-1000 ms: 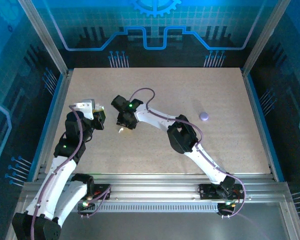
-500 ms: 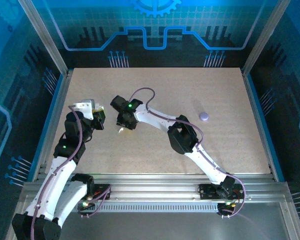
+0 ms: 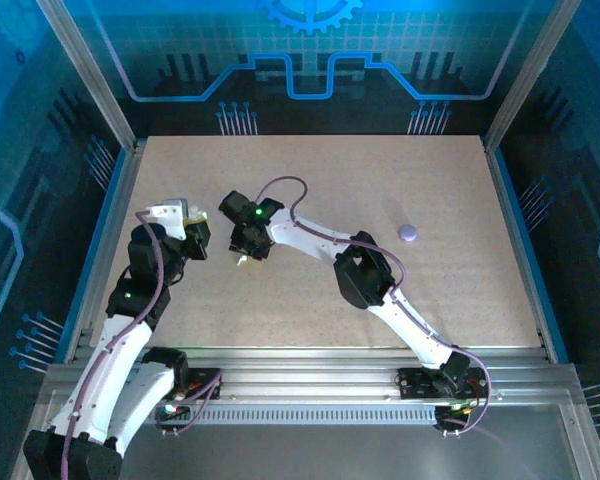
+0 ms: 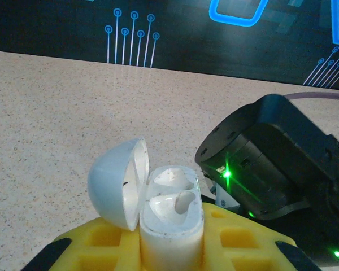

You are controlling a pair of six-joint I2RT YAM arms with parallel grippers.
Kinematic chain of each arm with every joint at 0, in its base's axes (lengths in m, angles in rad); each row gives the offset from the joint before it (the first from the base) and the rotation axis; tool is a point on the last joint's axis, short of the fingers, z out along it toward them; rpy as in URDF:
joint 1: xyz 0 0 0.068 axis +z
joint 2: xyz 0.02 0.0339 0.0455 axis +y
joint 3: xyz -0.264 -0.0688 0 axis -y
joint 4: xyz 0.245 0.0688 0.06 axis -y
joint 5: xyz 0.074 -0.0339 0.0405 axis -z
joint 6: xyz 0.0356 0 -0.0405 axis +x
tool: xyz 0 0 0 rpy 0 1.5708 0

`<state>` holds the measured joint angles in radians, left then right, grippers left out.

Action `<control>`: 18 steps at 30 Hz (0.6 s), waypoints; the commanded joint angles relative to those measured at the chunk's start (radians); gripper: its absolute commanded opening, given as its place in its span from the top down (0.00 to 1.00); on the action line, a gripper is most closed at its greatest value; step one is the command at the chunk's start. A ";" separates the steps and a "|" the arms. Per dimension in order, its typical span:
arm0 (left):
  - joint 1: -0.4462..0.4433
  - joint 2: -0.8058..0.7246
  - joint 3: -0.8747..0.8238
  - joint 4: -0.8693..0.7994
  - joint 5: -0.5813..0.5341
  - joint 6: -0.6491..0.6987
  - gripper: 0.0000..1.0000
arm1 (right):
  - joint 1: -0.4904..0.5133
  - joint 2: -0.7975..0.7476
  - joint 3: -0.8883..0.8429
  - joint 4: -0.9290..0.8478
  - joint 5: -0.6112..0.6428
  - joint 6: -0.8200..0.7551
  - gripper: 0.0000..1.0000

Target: Insert the wireless bluetooth earbuds into the charging case

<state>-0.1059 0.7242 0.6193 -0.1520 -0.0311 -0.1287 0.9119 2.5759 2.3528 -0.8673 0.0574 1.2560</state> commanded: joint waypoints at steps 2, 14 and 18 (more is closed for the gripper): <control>0.013 -0.017 0.004 0.022 -0.019 0.007 0.77 | 0.015 0.034 0.039 -0.028 -0.019 -0.001 0.59; 0.020 -0.020 0.004 0.021 -0.021 0.010 0.77 | 0.021 0.064 0.076 -0.100 -0.047 -0.040 0.64; 0.020 -0.022 0.003 0.019 -0.021 0.010 0.77 | 0.021 0.070 0.077 -0.123 -0.049 -0.054 0.64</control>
<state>-0.0944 0.7185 0.6193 -0.1520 -0.0345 -0.1284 0.9165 2.6114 2.4039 -0.9241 0.0212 1.2247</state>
